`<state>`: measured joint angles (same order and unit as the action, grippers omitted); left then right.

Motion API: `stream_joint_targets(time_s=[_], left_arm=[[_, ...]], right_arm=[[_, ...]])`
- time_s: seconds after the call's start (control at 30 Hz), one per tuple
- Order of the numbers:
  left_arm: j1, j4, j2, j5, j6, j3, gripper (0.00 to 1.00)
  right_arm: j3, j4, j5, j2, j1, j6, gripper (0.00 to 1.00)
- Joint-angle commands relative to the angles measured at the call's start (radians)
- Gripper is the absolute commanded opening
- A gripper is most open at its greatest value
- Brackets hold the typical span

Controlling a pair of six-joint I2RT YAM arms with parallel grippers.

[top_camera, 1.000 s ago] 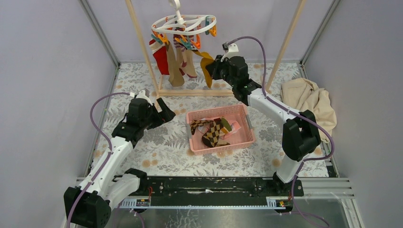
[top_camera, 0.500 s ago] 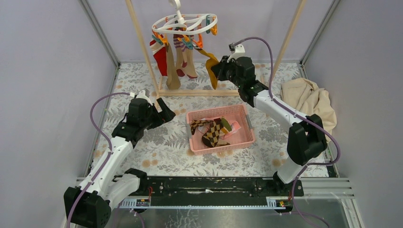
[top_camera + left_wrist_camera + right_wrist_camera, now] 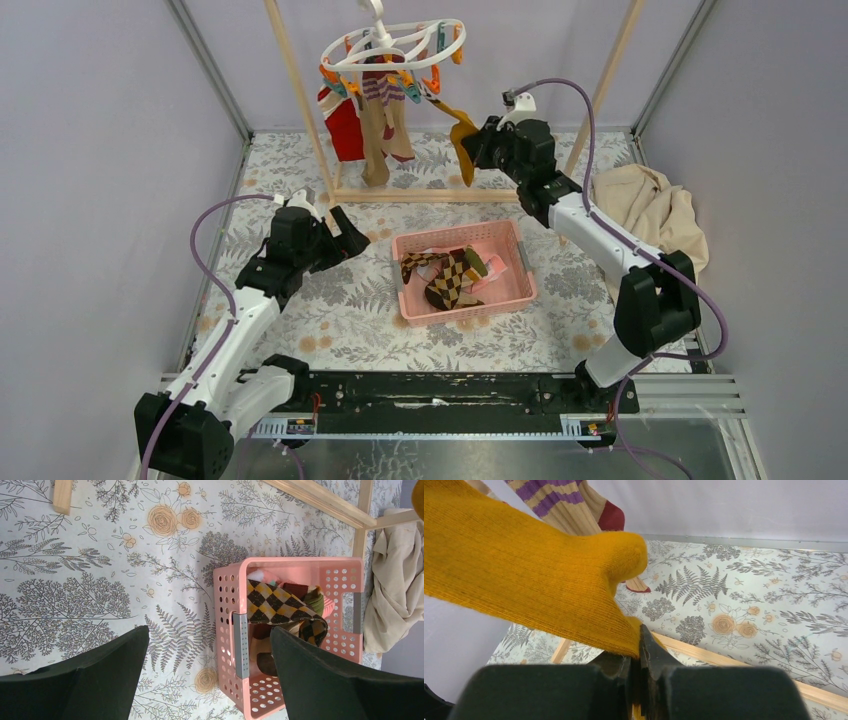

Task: Remove the socks clipped to the hanger
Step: Move the hanger to the clothesline.

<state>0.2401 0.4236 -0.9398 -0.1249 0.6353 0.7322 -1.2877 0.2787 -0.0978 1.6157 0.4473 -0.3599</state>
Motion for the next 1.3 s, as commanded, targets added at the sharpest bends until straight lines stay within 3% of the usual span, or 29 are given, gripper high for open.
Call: stream_joint_targets(time_s=[0.0,1.27], left_arm=[[-0.005,-0.002,-0.006,-0.013,-0.006,0.000,0.99],[-0.005,-0.052,-0.033,-0.010,-0.005,0.007,0.99]], right_arm=[[0.007,0.032,-0.008,-0.056,-0.033,-0.013,0.09],[-0.046,-0.006,-0.072,-0.064,-0.200,-0.057,0.10]])
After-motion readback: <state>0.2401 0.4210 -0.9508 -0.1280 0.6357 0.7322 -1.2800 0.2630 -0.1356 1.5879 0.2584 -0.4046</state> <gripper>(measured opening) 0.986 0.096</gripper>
